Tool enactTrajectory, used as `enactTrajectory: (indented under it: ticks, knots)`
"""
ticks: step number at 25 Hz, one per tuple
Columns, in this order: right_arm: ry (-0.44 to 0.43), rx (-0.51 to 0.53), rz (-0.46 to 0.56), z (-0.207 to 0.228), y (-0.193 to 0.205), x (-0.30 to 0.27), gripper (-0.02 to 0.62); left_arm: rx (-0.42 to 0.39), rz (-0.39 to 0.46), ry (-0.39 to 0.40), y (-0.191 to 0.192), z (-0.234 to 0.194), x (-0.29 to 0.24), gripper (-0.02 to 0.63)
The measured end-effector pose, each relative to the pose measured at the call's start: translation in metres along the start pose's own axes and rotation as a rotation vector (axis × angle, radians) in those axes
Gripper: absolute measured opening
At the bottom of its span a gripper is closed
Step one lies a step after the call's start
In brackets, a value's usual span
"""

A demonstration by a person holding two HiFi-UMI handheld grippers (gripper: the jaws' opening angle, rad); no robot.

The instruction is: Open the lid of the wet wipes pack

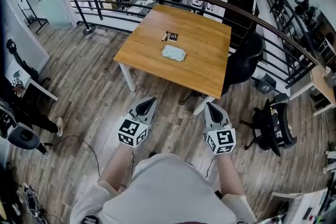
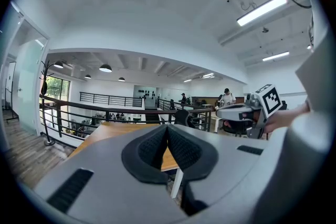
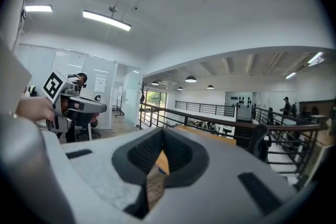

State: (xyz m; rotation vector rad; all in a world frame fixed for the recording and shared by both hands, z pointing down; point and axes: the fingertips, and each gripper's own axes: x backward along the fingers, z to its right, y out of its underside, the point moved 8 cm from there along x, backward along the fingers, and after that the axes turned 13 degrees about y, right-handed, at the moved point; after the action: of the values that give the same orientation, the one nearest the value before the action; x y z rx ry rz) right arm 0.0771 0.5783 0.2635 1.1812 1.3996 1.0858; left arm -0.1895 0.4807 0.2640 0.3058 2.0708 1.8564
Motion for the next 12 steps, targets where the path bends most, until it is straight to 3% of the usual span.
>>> enactTrajectory:
  ticks: [12]
  knots:
    - [-0.019,0.002,-0.022,-0.003,0.001,-0.006,0.002,0.014,0.005,0.009,0.002,-0.014,0.005,-0.001]
